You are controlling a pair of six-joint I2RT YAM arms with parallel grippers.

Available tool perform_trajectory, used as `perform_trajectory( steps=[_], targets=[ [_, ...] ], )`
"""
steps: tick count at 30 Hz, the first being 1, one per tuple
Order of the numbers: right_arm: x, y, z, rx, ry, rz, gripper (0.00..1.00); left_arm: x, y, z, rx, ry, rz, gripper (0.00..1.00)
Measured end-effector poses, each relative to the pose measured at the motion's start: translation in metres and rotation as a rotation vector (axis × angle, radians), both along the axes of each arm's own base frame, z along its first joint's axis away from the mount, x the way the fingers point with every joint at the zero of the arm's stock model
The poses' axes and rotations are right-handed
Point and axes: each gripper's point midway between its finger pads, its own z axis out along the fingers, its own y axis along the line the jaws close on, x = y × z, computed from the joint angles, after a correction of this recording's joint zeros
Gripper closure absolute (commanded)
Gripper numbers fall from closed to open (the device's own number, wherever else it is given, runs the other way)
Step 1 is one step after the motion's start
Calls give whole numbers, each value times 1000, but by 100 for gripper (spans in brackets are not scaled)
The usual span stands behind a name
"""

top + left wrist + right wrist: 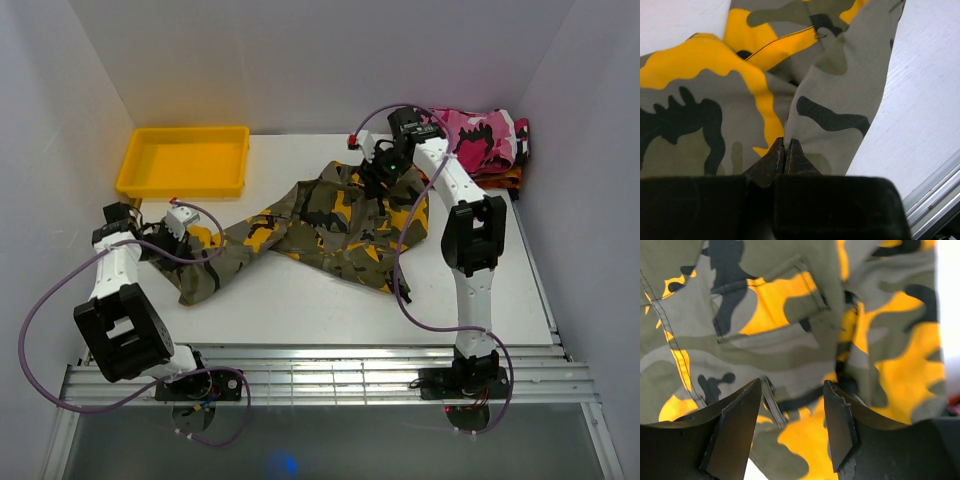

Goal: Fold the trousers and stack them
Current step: Flatten the trousers out

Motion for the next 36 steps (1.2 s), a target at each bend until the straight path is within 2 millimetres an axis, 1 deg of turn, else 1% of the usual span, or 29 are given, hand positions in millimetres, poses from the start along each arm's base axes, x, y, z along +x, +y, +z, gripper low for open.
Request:
perform_trajectory(
  steps=[3, 6, 7, 10, 13, 15, 18, 21, 22, 27, 30, 32, 34, 35, 36],
  targets=[
    [-5, 16, -15, -8, 5, 38, 43, -1, 17, -6, 26, -13, 24, 100],
    [-2, 30, -23, -7, -15, 70, 44, -13, 39, -24, 76, -17, 57, 100],
    [-1, 34, -26, -7, -24, 78, 45, -17, 42, -29, 87, -13, 62, 100],
    [5, 45, -39, -12, -41, 97, 47, -25, 41, -39, 99, -2, 53, 100],
    [10, 52, -54, -29, -48, 105, 50, -22, 41, -38, 100, -13, 51, 100],
    [17, 58, -65, -37, -59, 107, 53, -21, 42, -38, 101, -14, 51, 100],
    [25, 62, -79, -46, -71, 107, 62, -18, 43, -41, 97, -9, 53, 100],
    [31, 62, -90, -59, -78, 106, 79, -18, 44, -42, 95, -6, 53, 100],
    [32, 62, -91, -62, -84, 107, 91, -18, 44, -42, 95, -6, 53, 100],
    [37, 57, -91, -77, -101, 101, 92, -15, 46, -39, 94, -8, 60, 100],
    [40, 51, -84, -79, -113, 91, 92, -10, 48, -35, 93, -16, 69, 100],
    [43, 44, -68, -71, -134, 77, 92, -6, 49, -30, 94, -28, 73, 100],
    [44, 35, -43, -62, -161, 64, 92, -2, 51, -24, 95, -43, 77, 100],
    [43, 30, -27, -54, -182, 60, 92, 1, 52, -21, 94, -51, 80, 100],
    [41, 29, -22, -53, -186, 63, 92, 3, 53, -18, 94, -57, 82, 100]
  ],
)
